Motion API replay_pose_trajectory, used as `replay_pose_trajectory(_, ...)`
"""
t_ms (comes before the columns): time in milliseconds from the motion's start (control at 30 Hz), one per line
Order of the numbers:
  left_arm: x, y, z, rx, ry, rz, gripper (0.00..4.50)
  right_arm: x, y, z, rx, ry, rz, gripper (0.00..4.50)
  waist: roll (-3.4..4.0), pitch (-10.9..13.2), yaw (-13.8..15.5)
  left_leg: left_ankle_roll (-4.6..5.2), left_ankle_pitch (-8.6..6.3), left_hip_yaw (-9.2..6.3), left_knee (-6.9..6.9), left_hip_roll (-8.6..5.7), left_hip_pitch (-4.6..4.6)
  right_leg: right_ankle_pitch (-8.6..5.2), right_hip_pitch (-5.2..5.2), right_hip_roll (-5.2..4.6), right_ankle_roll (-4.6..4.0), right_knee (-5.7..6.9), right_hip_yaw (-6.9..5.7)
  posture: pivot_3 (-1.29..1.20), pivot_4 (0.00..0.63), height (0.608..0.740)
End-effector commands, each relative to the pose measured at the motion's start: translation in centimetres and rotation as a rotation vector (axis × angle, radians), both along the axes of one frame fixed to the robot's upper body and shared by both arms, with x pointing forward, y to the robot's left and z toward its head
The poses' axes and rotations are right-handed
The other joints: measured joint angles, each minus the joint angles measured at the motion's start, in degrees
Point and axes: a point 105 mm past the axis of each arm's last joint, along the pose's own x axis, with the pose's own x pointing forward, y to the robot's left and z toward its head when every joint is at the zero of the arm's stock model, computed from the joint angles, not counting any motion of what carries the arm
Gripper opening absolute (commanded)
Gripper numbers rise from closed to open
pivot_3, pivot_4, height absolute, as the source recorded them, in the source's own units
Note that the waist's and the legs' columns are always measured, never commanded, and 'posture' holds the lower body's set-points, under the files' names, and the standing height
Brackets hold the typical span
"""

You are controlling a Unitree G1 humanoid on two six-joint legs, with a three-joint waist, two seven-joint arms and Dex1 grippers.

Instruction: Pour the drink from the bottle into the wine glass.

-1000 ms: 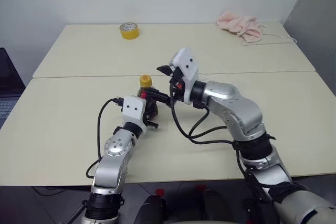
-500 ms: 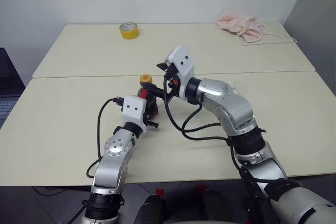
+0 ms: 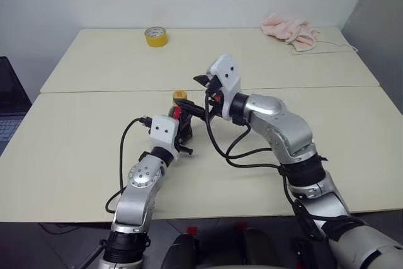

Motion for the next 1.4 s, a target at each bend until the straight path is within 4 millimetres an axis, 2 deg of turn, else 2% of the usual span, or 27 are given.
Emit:
replay_pose_trajectory(33, -0.1, 0.4, 2.5, -0.007, -0.103, 0.013, 0.75, 1.3, -2.5, 0.4, -0.004, -0.020, -0.110, 4.50, 0.00, 0.0, 0.0, 0.00, 0.00, 0.00, 0.00, 0.00, 0.00, 0.00, 0.00, 0.00, 0.00, 0.00, 0.00, 0.00, 0.150, 0.740)
replay_pose_trajectory(233, -0.1, 0.4, 2.5, -0.007, -0.104, 0.013, 0.75, 2.5, -4.9, 0.7, -0.003, -0.030, -0.201, 4.50, 0.00, 0.0, 0.0, 0.00, 0.00, 0.03, -0.01, 0.00, 0.00, 0.00, 0.00, 0.00, 0.00, -0.01, 0.01, 0.00, 0.150, 0.740)
replay_pose_trajectory(300, -0.1, 0.4, 2.5, -0.007, -0.104, 0.014, 0.74, 2.3, -5.0, 0.6, -0.014, -0.025, -0.180, 4.50, 0.00, 0.0, 0.0, 0.00, 0.00, 0.03, -0.01, 0.00, 0.00, 0.00, 0.01, 0.00, 0.00, -0.01, 0.01, 0.00, 0.150, 0.740)
replay_pose_trajectory(467, -0.1, 0.4, 2.5, -0.007, -0.103, 0.014, 0.74, -0.7, -3.1, 0.7, -0.017, 0.004, 0.016, 4.50, 0.00, 0.0, 0.0, 0.00, 0.00, 0.03, -0.02, 0.00, -0.01, 0.00, 0.01, 0.00, 0.00, -0.02, 0.01, 0.00, 0.150, 0.740)
replay_pose_trajectory(600, -0.1, 0.4, 2.5, -0.006, -0.101, 0.013, 0.74, -2.2, -0.3, 1.7, 0.024, -0.007, 0.084, 4.50, 0.00, 0.0, 0.0, 0.00, 0.00, 0.02, -0.02, 0.03, 0.00, 0.00, 0.00, 0.02, 0.00, -0.02, 0.00, 0.00, 0.150, 0.740)
replay_pose_trajectory(800, -0.1, 0.4, 2.4, -0.005, -0.100, 0.011, 0.74, -1.7, 1.6, 2.0, 0.047, -0.028, 0.056, 4.50, 0.00, 0.0, 0.2, 0.00, 0.00, 0.00, 0.03, -0.03, -0.01, 0.00, 0.01, -0.02, 0.00, -0.02, 0.01, 0.00, 0.150, 0.740)
replay_pose_trajectory(1000, -0.1, 0.5, 2.5, -0.002, -0.102, 0.011, 0.74, -0.9, 2.5, 2.3, 0.058, -0.054, 0.018, 4.50, 0.00, 0.0, 0.1, 0.00, 0.00, 0.00, 0.02, -0.02, 0.00, 0.00, 0.01, -0.01, 0.00, -0.01, 0.00, 0.00, 0.150, 0.740)
replay_pose_trajectory(1400, -0.1, 0.4, 2.4, -0.004, -0.101, 0.009, 0.74, 0.0, 1.7, 1.7, 0.021, -0.074, -0.028, 4.50, 0.00, 0.0, 0.0, 0.00, 0.00, 0.00, 0.01, -0.01, 0.00, 0.00, 0.00, -0.01, 0.00, 0.00, 0.00, 0.00, 0.150, 0.740)
